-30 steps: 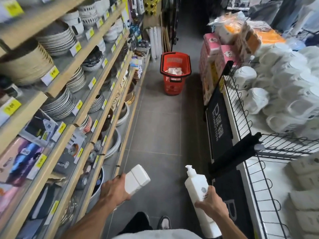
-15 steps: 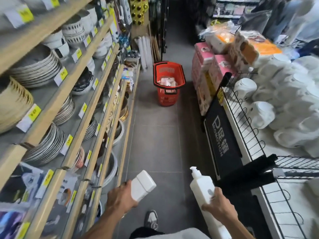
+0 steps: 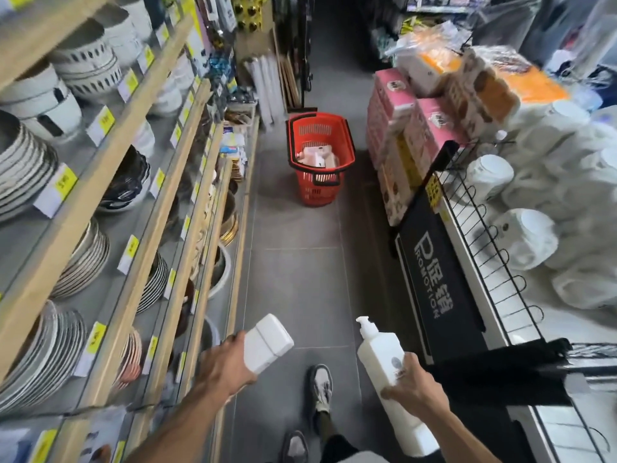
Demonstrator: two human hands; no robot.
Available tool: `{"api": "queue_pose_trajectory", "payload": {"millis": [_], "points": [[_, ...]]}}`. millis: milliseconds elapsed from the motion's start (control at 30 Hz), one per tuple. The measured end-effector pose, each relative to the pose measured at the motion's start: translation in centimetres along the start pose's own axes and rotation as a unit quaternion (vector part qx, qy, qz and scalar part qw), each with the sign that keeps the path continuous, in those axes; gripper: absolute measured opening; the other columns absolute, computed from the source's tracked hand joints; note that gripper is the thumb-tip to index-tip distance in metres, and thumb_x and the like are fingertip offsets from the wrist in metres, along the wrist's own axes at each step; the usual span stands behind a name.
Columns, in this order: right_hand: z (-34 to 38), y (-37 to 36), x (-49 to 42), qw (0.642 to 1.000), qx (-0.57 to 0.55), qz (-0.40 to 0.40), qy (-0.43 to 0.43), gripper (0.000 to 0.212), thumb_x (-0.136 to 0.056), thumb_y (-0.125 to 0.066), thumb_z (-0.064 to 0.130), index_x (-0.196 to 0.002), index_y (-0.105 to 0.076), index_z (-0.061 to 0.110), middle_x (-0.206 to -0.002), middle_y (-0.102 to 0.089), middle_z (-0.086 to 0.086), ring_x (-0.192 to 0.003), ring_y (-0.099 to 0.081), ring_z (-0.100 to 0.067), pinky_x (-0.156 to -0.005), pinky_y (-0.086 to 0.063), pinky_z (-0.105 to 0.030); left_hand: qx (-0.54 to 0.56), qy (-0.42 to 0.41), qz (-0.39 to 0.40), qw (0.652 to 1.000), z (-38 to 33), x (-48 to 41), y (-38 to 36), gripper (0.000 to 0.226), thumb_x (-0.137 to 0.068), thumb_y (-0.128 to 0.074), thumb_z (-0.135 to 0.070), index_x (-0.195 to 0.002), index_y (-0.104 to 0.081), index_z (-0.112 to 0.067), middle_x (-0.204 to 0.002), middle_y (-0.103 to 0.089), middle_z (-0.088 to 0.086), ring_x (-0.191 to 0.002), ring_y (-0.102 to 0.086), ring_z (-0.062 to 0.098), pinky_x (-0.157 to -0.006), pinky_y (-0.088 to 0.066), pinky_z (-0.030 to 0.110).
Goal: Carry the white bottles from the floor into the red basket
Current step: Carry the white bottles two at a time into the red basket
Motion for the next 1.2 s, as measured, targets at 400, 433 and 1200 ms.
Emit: {"api": "queue_pose_trajectory", "payload": {"millis": [400,433,1200], "points": [[8.9,7.5,-11.6,0.999,-0.012,0.008,0.036,0.068,-0.064,-0.076,0.049,-0.11,-0.031,0.029,-0.099,-0.06,0.006,-0.083,-0.064,-0.021,-0.077,-0.055,-0.037,-0.005,0.028,0.007,1.0,-2.3,-10.8,6.8,0.082,-0.069,-0.079,-0.056,-0.135,-0.04,-0.026,-0.123,-0.066,-0.001,-0.101,-0.067,0.021,-0.074,-0.045,0.031],[9.5,8.2,-12.5,0.999,-0.009,0.007,0.039,0.067,-0.064,-0.076,0.049,-0.11,-0.032,0.029,-0.099,-0.06,0.005,-0.084,-0.064,-0.022,-0.077,-0.055,-0.036,-0.005,0.028,0.008,1.0,-2.6,-11.6,7.3,0.081,-0.069,-0.079,-0.056,-0.133,-0.04,-0.026,-0.122,-0.066,-0.001,-0.1,-0.067,0.021,-0.072,-0.045,0.03],[20.4,19.3,-24.2,0.999,0.002,-0.034,0.034,0.077,-0.062,-0.082,0.049,-0.115,-0.031,0.03,-0.092,-0.057,0.006,-0.08,-0.065,-0.019,-0.077,-0.061,-0.044,0.008,0.01,-0.017,1.0,-1.8,-27.9,17.7,0.088,-0.067,-0.081,-0.058,-0.138,-0.039,-0.026,-0.124,-0.066,-0.001,-0.1,-0.067,0.021,-0.08,-0.051,0.032]]}}
Point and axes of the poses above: each hand's wrist, its own x-axis away from the middle knuckle, its own y-axis out of the back of the hand, z = x × y, the point moved 10 cm from there along -x, towards the middle knuckle
